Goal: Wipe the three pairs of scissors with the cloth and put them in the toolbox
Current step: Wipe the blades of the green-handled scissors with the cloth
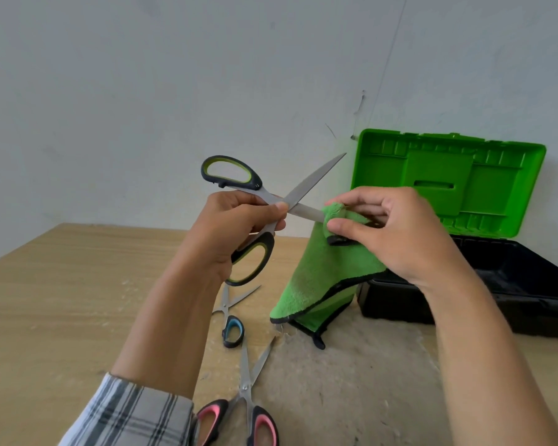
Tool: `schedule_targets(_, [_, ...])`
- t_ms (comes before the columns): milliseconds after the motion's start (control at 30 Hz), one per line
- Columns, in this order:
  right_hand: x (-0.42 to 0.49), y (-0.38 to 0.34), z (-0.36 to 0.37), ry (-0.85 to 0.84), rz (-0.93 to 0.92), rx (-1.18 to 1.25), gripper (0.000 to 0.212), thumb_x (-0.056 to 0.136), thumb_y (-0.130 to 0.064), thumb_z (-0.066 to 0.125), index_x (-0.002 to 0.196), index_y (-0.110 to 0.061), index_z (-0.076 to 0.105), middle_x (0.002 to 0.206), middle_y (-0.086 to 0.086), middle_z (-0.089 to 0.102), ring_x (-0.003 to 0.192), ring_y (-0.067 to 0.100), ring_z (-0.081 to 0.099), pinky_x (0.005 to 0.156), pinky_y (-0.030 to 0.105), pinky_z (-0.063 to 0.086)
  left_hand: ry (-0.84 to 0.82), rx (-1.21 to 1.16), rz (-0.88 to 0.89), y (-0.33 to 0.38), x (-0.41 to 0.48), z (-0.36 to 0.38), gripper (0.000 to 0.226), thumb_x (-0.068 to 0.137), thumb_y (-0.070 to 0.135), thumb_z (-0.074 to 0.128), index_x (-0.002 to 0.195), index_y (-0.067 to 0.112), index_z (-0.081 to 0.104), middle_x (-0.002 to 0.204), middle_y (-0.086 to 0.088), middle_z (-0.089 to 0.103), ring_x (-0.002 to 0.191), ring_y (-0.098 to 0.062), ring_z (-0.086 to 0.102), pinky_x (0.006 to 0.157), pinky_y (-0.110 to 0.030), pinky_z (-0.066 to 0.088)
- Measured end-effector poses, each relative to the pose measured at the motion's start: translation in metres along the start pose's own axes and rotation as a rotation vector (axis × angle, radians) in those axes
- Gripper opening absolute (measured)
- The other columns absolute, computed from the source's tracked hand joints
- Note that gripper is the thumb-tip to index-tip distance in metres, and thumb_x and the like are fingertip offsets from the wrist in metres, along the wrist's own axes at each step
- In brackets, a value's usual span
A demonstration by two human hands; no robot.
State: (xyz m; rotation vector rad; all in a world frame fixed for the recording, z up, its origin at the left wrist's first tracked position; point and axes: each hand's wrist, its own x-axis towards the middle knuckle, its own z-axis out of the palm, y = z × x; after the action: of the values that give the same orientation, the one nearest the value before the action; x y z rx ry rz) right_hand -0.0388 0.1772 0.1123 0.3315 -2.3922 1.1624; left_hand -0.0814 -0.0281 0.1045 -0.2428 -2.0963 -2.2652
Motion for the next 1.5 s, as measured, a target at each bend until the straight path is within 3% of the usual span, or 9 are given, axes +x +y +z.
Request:
schedule_targets(67, [0.001,0.0,0.008,0.053,-0.021,-0.072,0.016,0.081,-0.026,0.082,0.094,-0.031,0.074,0.089,-0.018,0.075,0.09,-0.014,0.066,0.074,0.0,0.042,0.011,-0.005,0.005,0.0,0.0,0.001,0.022,0.08,0.013,0.076,0.09,-0.006,0.07,0.069,-0.008,0.07,0.059,-0.008,0.068,0.056,-0.017,0.054])
schedule_targets(267, [0.003,-0.001,0.026,0.184,0.006,-0.012,0.014,0.09,-0.033,0.071,0.083,-0.022,0.074,0.078,-0.003,0.077,0.077,0.023,0.072,0.069,0.038,0.056,0.021,-0.029,0.003,0.001,0.0,0.0,0.018,0.081,0.014,0.075,0.089,-0.002,0.07,0.072,-0.007,0.07,0.061,-0.006,0.069,0.053,-0.016,0.051])
schedule_targets(533, [0.003,0.002,0.012,0.082,0.108,0.114,0.009,0.088,-0.029,0.075,0.091,-0.021,0.077,0.085,-0.01,0.08,0.088,0.008,0.075,0.093,0.041,0.058,0.013,-0.037,0.005,0.003,-0.004,0.003,0.016,0.08,0.013,0.076,0.085,0.0,0.069,0.067,-0.005,0.07,0.06,-0.005,0.069,0.052,-0.016,0.051])
schedule_targets(767, [-0.002,0.015,-0.019,0.063,0.177,0.075,0.003,0.087,-0.022,0.077,0.09,-0.022,0.078,0.087,-0.006,0.08,0.087,0.014,0.076,0.089,0.051,0.059,0.053,0.022,0.005,0.002,-0.001,-0.007,0.014,0.081,0.019,0.076,0.082,0.006,0.071,0.067,-0.001,0.072,0.071,-0.011,0.068,0.067,-0.023,0.055])
schedule_targets(1000, [0.001,0.019,-0.026,0.316,0.094,0.053,0.008,0.088,-0.033,0.075,0.095,-0.037,0.075,0.1,-0.019,0.074,0.107,0.003,0.068,0.106,0.039,0.051,0.021,0.063,0.014,0.003,-0.001,-0.013,0.019,0.08,0.022,0.077,0.087,0.004,0.073,0.068,-0.001,0.073,0.072,-0.011,0.07,0.07,-0.026,0.055])
schedule_targets(1100, [0.003,0.005,-0.007,0.262,-0.006,-0.03,0.026,0.089,-0.036,0.074,0.113,-0.027,0.077,0.111,-0.015,0.076,0.108,-0.005,0.066,0.101,0.021,0.049,-0.01,0.053,0.02,0.001,-0.002,-0.003,0.02,0.08,0.018,0.077,0.087,-0.001,0.073,0.069,-0.004,0.072,0.067,-0.009,0.07,0.066,-0.024,0.054])
schedule_targets(1267, [0.002,-0.007,0.016,0.095,-0.054,-0.133,0.028,0.088,-0.04,0.073,0.114,-0.031,0.077,0.113,-0.02,0.073,0.094,-0.021,0.06,0.081,-0.006,0.04,0.014,0.002,0.031,0.001,-0.003,0.002,0.014,0.079,0.014,0.078,0.078,0.003,0.069,0.061,-0.003,0.07,0.063,-0.009,0.07,0.056,-0.019,0.053])
schedule_targets(1367, [0.003,-0.006,0.018,0.113,-0.069,-0.152,0.03,0.084,-0.037,0.077,0.114,-0.03,0.077,0.111,-0.02,0.074,0.088,-0.024,0.058,0.078,-0.008,0.038,0.034,-0.015,0.043,0.002,-0.003,0.002,0.015,0.079,0.013,0.078,0.071,0.007,0.067,0.06,-0.003,0.07,0.063,-0.009,0.071,0.054,-0.018,0.052])
schedule_targets(1500, [0.002,-0.006,0.022,0.19,-0.097,-0.203,0.023,0.083,-0.038,0.079,0.103,-0.028,0.08,0.091,-0.014,0.078,0.078,0.003,0.07,0.068,0.011,0.052,0.036,-0.029,0.053,0.002,-0.005,0.006,0.016,0.08,0.012,0.077,0.069,0.007,0.066,0.062,-0.005,0.069,0.061,-0.008,0.07,0.053,-0.017,0.052])
